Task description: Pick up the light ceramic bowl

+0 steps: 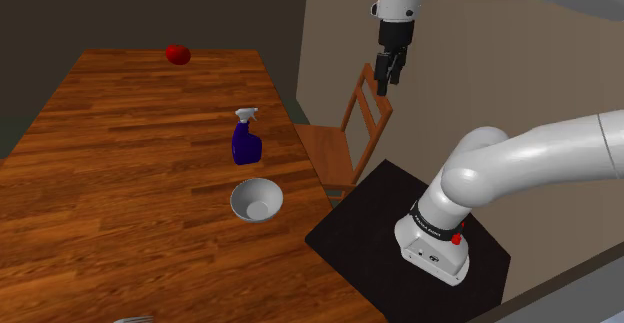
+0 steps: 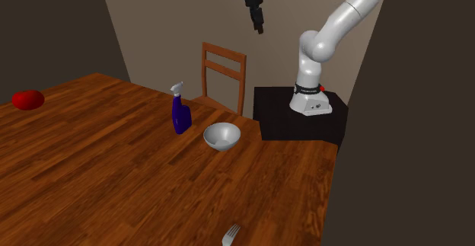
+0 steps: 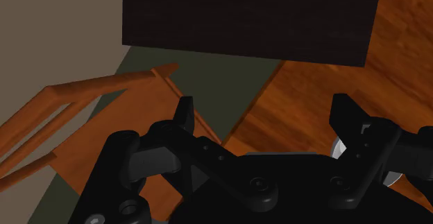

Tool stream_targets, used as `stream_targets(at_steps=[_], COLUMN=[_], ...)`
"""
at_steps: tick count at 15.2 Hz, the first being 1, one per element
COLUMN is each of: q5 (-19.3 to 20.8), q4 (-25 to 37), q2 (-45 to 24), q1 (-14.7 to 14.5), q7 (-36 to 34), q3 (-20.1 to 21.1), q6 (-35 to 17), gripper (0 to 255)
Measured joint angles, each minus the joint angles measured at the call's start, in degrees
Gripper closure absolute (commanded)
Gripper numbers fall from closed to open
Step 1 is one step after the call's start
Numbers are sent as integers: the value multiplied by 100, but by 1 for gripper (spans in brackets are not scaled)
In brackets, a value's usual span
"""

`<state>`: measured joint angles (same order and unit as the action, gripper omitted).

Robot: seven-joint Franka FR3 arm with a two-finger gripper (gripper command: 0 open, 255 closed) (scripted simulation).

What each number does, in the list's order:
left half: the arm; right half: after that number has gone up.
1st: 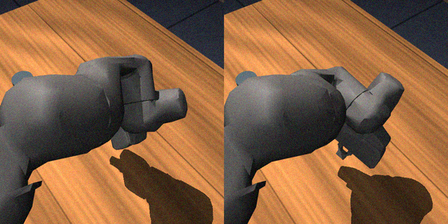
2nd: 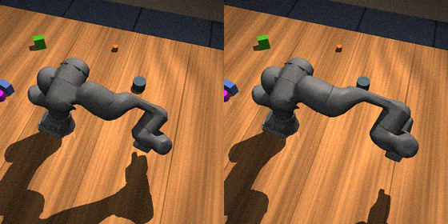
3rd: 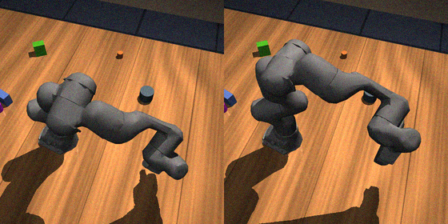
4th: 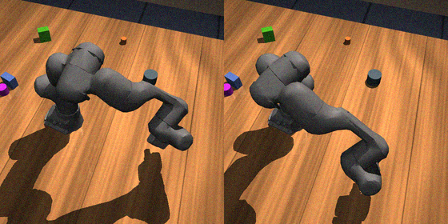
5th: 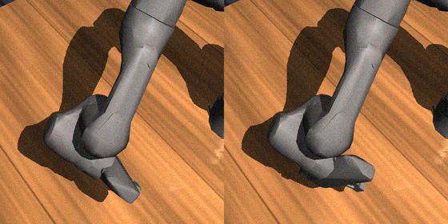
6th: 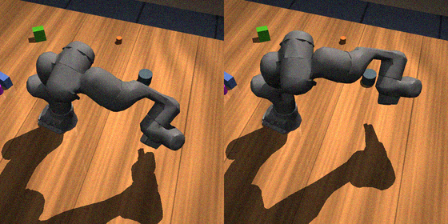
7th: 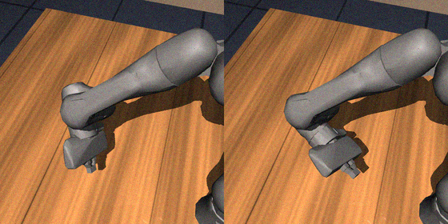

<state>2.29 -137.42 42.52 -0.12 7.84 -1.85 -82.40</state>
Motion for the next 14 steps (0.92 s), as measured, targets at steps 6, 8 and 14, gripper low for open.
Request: stream_targets(at_steps=[6, 8, 14], q5=[-281, -388, -776], q4=[-406, -544, -741], q2=[-321, -529, -1499], q1=[-133, -184, -399], q7=[-196, -238, -405], q3=[152, 193, 401], q6=[-715, -1065, -2251], gripper=[0, 0, 0])
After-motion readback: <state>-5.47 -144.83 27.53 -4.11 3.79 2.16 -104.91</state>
